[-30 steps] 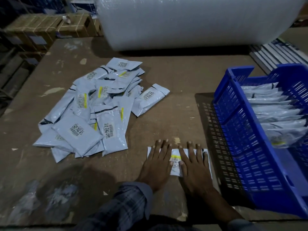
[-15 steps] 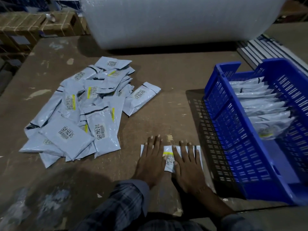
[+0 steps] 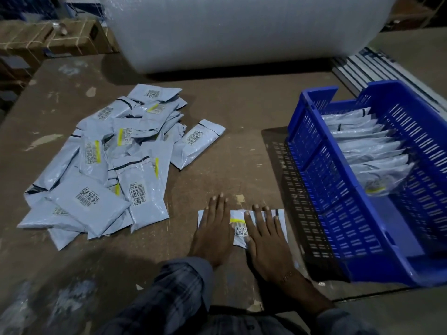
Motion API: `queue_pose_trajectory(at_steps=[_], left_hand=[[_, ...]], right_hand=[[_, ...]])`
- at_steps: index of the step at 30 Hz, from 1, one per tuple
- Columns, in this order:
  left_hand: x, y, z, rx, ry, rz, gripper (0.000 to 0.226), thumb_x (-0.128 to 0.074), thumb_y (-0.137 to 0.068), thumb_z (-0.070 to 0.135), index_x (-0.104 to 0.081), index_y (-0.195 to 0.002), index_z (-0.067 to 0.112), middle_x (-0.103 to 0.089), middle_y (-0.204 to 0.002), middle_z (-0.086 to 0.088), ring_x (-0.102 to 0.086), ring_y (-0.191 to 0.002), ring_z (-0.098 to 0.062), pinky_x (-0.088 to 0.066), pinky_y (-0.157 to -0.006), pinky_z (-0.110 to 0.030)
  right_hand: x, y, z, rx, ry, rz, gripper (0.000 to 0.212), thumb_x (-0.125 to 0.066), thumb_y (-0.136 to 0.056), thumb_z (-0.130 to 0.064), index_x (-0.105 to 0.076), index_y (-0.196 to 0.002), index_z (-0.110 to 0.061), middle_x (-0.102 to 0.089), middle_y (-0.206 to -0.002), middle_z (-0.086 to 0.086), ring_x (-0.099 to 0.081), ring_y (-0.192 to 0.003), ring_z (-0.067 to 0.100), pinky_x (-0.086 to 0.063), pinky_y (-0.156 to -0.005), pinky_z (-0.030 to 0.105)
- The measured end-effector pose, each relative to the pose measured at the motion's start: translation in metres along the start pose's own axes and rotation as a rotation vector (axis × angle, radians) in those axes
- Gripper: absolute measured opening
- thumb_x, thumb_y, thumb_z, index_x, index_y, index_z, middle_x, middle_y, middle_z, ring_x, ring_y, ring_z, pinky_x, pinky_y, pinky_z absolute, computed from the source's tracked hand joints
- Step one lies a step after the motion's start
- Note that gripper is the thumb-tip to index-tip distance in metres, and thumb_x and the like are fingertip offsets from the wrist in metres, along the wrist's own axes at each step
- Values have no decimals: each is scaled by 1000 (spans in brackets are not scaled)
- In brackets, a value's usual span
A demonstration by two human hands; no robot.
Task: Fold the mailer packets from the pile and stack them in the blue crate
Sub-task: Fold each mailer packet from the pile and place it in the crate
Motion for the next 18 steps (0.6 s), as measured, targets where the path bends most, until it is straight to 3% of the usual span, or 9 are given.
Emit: queue_pose_trajectory(at_steps=[4,8,12,16,18], left_hand=[[2,25,10,-177,-71,-7,73,-23,-111,42,0,-167,0,4,-176,-20,0,-163,-38,-15,-130,-57],[4,40,4,-310,3,11,67,-26,-113,39,-11,-168,5,-2,-178,-12,0,-164,-29,-9,-133,-50],[1,13,-13,-208,30,-7,65,-22,-114,40,-13,-169,7,-6,-178,-9,-9,-164,-26,-28,-128,-48],[9,-8,-19,-113,76,-31,70,-14,-112,51,-6,-170,12,-2,-178,-5,-2,-164,-24,-16,-132,-43],[17,-11,-23,-85,114,-11,70,-15,-110,52,-13,-170,15,-10,-178,-4,-10,-164,-23,-18,-131,-45]], right_hand=[[5,-15,3,11,-40,15,61,-26,-110,-39,-8,-167,-28,6,-175,1,11,-160,26,-8,-130,50],[5,-30,2,-21,-26,23,61,-29,-110,-39,-8,-167,-28,4,-175,5,10,-160,28,-10,-129,49],[5,-15,2,47,-56,29,63,-31,-109,-37,-12,-167,-21,1,-175,5,6,-161,29,-10,-129,52],[2,5,-1,64,-45,26,66,-35,-107,-44,-16,-166,-21,-5,-174,6,-2,-160,32,-8,-129,55],[8,3,-2,59,-57,30,68,-40,-105,-49,-23,-165,-22,-13,-173,6,-8,-159,33,-15,-128,52]])
Point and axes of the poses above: each hand's wrist, its own y-axis away from the middle knuckle, its own x-axis out of the back of the hand, z = x × y, the point moved 2 cm from there along -y, towards the middle knuckle
